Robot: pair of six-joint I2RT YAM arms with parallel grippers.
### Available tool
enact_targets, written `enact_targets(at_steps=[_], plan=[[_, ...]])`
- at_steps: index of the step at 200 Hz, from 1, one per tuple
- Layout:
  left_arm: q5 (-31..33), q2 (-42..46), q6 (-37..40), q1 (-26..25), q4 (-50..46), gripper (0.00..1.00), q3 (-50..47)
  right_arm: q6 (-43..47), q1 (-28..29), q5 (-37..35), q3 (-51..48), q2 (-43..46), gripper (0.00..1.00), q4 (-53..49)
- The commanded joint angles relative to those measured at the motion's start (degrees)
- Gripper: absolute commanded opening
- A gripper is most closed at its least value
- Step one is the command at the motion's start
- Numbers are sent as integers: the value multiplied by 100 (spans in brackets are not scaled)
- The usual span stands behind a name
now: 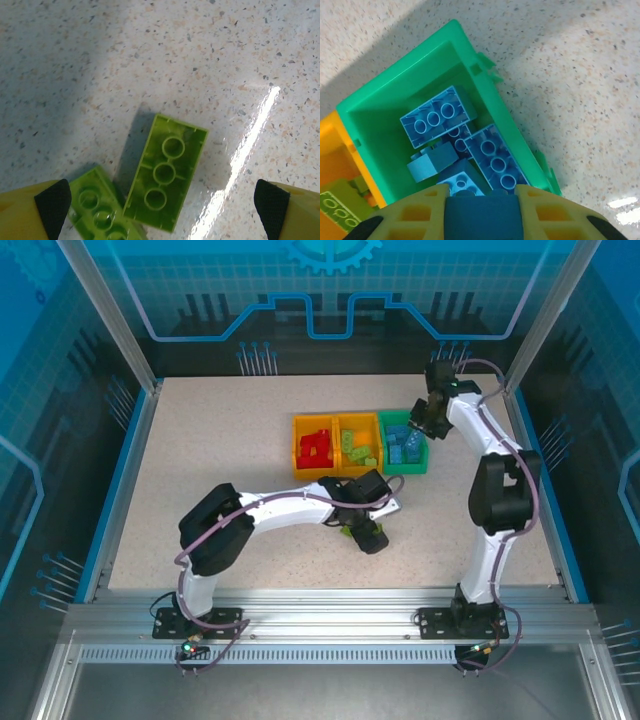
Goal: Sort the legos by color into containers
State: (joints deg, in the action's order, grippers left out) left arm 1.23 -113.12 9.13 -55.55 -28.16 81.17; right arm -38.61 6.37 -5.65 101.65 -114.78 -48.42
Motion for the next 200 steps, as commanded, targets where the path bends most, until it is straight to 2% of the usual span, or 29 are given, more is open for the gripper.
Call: enact_targets(at_steps=[1,45,85,102,136,200], plan=[[0,-191,286,-74,-103,99,296,824,216,-360,756,-396,25,-429],[177,-575,318,-123,-67,97,563,1041,260,-526,1171,-722,32,-519],[175,-729,424,-123,-58,93,572,1201,266,-435,1174,-604,61,-514],[112,-706,491,-123,-44,92,500,1211,262,-363,1139,-455,68,-506],[22,-698,641,-137,1,87,402,1090,245,-227,846,-32,73,-410],[-341,-782,766,-155,16,61,339,702,-89,116,-41,919,76,-97]])
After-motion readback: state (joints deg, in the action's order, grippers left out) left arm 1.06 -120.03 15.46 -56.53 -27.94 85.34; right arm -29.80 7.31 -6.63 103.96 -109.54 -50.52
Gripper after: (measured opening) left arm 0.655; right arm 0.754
